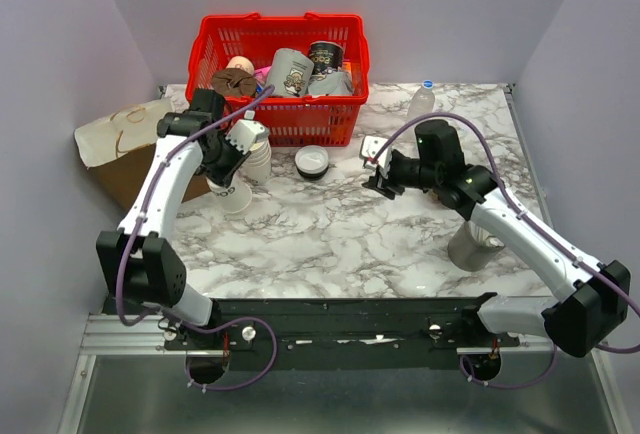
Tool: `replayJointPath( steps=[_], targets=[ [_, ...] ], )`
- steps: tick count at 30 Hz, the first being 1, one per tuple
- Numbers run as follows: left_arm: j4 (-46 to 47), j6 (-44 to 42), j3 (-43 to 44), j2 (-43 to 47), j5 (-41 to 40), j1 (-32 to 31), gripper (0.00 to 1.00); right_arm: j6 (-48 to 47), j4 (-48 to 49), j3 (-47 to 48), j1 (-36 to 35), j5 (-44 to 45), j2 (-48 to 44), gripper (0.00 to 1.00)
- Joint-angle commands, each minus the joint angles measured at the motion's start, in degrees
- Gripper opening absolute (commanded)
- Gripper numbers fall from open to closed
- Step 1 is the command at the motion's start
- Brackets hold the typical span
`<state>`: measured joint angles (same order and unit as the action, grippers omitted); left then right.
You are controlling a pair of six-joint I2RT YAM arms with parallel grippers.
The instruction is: Pack the takeout coffee
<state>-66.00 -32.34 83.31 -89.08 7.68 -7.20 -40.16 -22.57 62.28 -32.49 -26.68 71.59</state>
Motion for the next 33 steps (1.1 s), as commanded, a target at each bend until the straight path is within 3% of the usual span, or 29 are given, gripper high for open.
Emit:
replayJointPath(
  steps=[1, 6, 10, 13, 21, 25, 33],
  targets=[
    [-11.8, 3.6, 5.0, 5.7, 17.2, -0.1, 0.00, -4.6, -1.1, 3.7, 0.5, -5.7, -1.6, 0.54],
    [-12.7, 0.4, 7.4, 9.2, 40.6, -0.2, 0.00, -14.1, 5.7, -0.8, -0.8, -9.6, -6.2, 0.58],
    [-16.1, -2.5, 10.7, 6.6, 49.6, -0.9, 0.00, -24.2, 15.1, -6.0, -4.9, -8.7, -8.1, 0.63],
    [-20.6, -5.7, 14.2, 3.5, 55.3, -1.3, 0.00, -26.7, 20.9, -7.2, -7.9, -7.8, -6.6, 0.63],
    [-20.8, -4.2, 15.6, 3.2, 59.4, -2.4, 0.00, -30.8, 29.6, -8.1, -10.0, -9.1, -2.8, 0.62],
    [-20.8, -3.4, 15.4, 3.2, 60.4, -2.4, 0.00, -35.9, 27.6, -7.6, -10.2, -8.2, -1.5, 0.61],
    [-20.8, -3.4, 13.8, 3.2, 57.8, -2.4, 0.00, -36.0, 26.1, -9.6, -10.2, -5.8, -3.8, 0.61]
  ],
)
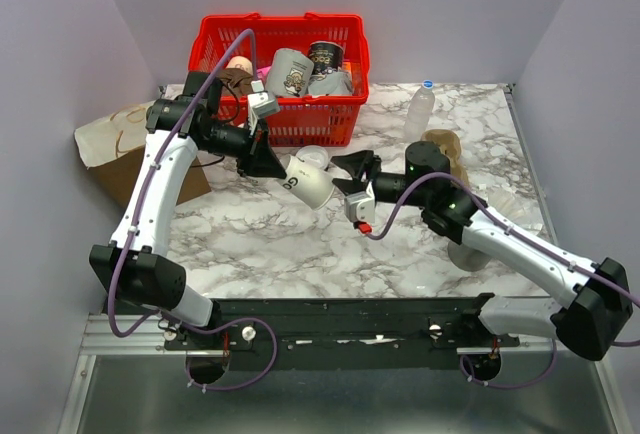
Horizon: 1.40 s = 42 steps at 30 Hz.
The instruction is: Pack the takeout coffee
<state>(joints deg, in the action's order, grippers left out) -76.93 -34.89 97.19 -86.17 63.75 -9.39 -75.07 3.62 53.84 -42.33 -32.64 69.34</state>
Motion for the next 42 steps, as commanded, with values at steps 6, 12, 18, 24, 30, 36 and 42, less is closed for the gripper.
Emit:
replayJointPath(
  steps=[6, 12, 18, 24, 30, 36, 42],
  targets=[
    [-9.8, -1.5, -1.1, 0.2, 0.4, -0.2, 0.00, -2.4, -3.4, -3.1, -0.1, 1.4, -5.1, 0.61],
    [-9.8, -0.6, -0.7, 0.2, 1.4, -0.2, 0.00, -3.2, -3.4, -4.5, -0.1, 1.6, -4.1, 0.61],
    [-9.8, 0.2, -0.9, 0.9, 1.8, -0.3, 0.00, -4.1, 0.2, -5.5, -0.1, 0.0, -1.6, 0.61],
    [-9.9, 1.2, -1.6, 0.7, 3.5, -0.3, 0.00, -1.9, 11.6, -7.8, -0.1, -4.8, 0.5, 0.60],
    [-9.8, 1.9, -3.3, -0.7, 6.1, -0.2, 0.00, 0.1, 21.1, -10.1, -0.1, -6.4, 2.3, 0.54],
    [-9.8, 1.7, -3.5, -2.6, 5.6, 0.3, 0.07, 1.2, 21.3, -10.1, -0.1, -7.2, 1.0, 0.22],
    [-8.9, 2.4, 2.5, -4.7, 2.6, 3.2, 0.60, 3.3, 8.8, -8.4, -0.1, -3.2, -1.8, 0.01]
  ],
)
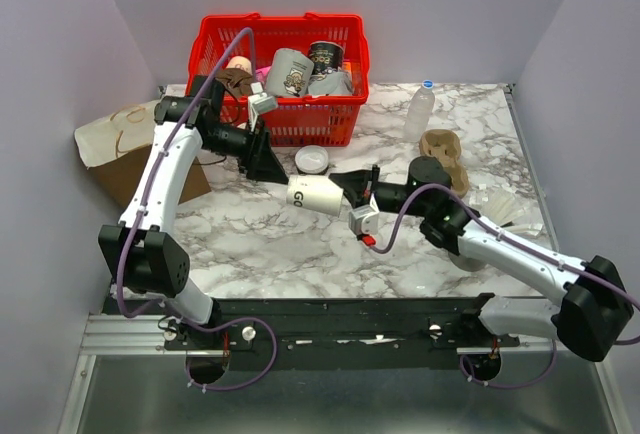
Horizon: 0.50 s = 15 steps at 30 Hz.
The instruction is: Pack the takeout coffee
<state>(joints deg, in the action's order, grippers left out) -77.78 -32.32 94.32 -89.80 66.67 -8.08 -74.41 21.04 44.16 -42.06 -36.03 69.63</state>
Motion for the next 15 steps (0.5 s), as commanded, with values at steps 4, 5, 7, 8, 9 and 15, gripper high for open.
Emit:
replayJointPath(
  steps=[4, 5, 7, 8, 9, 15],
  targets=[
    [0.2, 6.5, 10.8, -1.0, -6.9, 3.0, 0.71, 6.2, -36.9, 14.4, -0.4, 5.7, -0.4, 0.01],
    [2.4, 8.0, 11.1, -0.5, -9.9, 3.1, 0.73, 7.1, -43.2, 17.9, -0.4, 6.1, 0.9, 0.02],
    [10.3, 11.8, 10.3, 1.8, -13.4, 3.1, 0.75, 7.6, -60.8, 23.9, -0.4, 7.2, 4.5, 0.04],
    [12.9, 13.3, 9.2, 2.9, -16.9, 3.1, 0.77, 10.1, -64.9, 29.6, -0.4, 7.9, 7.9, 0.04],
    [14.8, 13.3, 7.1, 4.6, -18.2, 3.1, 0.77, 11.3, -72.5, 31.9, -0.4, 8.3, 9.8, 0.04],
    [21.5, 13.3, 2.1, 7.9, -23.0, 3.1, 0.79, 20.8, -94.8, 48.1, -0.4, 14.4, 24.7, 0.07]
  ],
)
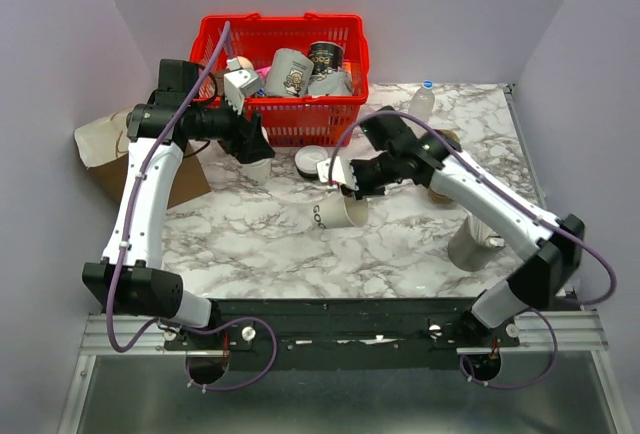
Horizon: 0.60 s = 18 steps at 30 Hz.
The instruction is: Pack the takeout coffee
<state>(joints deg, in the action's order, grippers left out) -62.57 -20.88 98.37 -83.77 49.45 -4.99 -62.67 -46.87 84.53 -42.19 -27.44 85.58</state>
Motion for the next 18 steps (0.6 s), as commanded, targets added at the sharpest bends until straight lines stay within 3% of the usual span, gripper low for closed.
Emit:
replayJointPath(
  steps=[1, 4, 8, 12, 18],
  targets=[
    [6.1, 1.9, -2.0, 1.9, -5.7, -0.1, 0.79, 9.3, -30.6, 10.2, -0.3, 6.0, 11.4, 0.07],
    [6.3, 1.8, -3.1, 2.7, -5.9, -0.5, 0.79, 12.4, -39.6, 17.2, -0.3, 7.4, 18.0, 0.07],
    [8.6, 2.1, -6.1, 4.6, -7.0, -1.2, 0.79, 18.0, -40.6, 20.1, -0.7, 13.3, 21.6, 0.06],
    [10.7, 4.2, -8.6, 5.5, -9.1, -1.4, 0.79, 21.0, -40.7, 18.1, -2.4, 23.9, 23.9, 0.06],
    [12.2, 5.2, -9.8, 5.8, -8.9, -1.6, 0.79, 21.9, -40.6, 14.7, -3.4, 26.5, 23.5, 0.08]
  ],
)
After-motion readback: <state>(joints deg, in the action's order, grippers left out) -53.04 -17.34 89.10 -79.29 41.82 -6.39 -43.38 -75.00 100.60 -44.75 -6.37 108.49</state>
